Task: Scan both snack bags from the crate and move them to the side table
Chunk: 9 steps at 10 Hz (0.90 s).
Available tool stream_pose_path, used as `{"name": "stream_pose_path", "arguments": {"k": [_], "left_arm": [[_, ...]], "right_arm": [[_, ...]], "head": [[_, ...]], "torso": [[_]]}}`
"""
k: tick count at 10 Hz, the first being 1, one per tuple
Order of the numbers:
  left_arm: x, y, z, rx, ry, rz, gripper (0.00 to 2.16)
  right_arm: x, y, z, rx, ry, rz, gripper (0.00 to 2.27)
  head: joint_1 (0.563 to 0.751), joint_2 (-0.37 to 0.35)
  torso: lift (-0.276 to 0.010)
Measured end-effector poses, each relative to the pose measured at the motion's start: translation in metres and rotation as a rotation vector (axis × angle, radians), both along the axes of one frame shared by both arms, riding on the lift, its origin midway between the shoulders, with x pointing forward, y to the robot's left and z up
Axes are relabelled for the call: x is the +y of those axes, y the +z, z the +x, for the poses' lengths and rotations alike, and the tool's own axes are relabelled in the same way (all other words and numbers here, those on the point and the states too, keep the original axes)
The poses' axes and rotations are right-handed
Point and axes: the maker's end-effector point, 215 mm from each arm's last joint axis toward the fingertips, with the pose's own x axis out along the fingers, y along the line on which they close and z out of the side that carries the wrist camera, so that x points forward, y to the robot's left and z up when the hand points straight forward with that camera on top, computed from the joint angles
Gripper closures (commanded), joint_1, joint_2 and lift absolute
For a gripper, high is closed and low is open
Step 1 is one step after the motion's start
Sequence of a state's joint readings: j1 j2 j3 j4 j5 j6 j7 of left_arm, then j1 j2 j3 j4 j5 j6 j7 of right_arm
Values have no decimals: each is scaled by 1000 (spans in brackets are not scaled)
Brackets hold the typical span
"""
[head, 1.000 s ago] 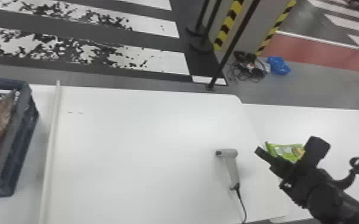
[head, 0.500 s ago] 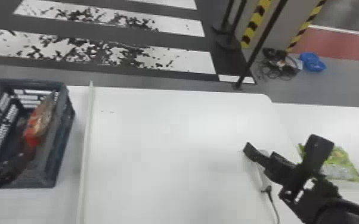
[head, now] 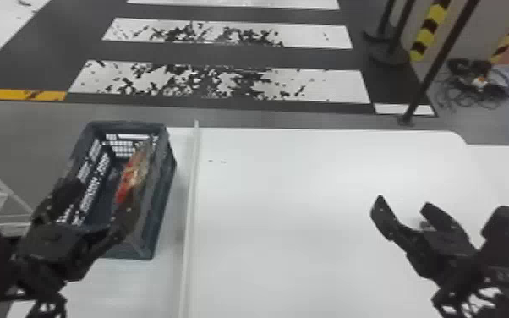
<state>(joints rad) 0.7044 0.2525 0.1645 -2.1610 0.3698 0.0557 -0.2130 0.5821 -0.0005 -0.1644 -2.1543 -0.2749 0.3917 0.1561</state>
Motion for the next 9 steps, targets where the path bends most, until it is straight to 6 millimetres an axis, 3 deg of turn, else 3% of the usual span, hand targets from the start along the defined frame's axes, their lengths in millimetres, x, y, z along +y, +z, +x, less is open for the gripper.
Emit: {"name": "stream_pose_path", "arguments": {"k": [3, 5, 6, 9], "left_arm": [[-5, -2, -7, 12, 14, 9, 70], [-10, -6, -12, 25, 18, 6, 70], [-11, -8, -14, 30, 16, 4, 66], [1, -8, -15, 33, 31, 13, 70]], "right_arm": [[50, 49, -11, -187, -5, -143, 80], [41, 87, -29, -357, -99, -164, 56], [36, 95, -39, -410, -127, -154, 56], [27, 88, -43, -409, -151, -131, 56]], "head": [[695, 83], [695, 78], [695, 64], [695, 63]], "torso": [[-29], [-29], [-29], [-29]]}}
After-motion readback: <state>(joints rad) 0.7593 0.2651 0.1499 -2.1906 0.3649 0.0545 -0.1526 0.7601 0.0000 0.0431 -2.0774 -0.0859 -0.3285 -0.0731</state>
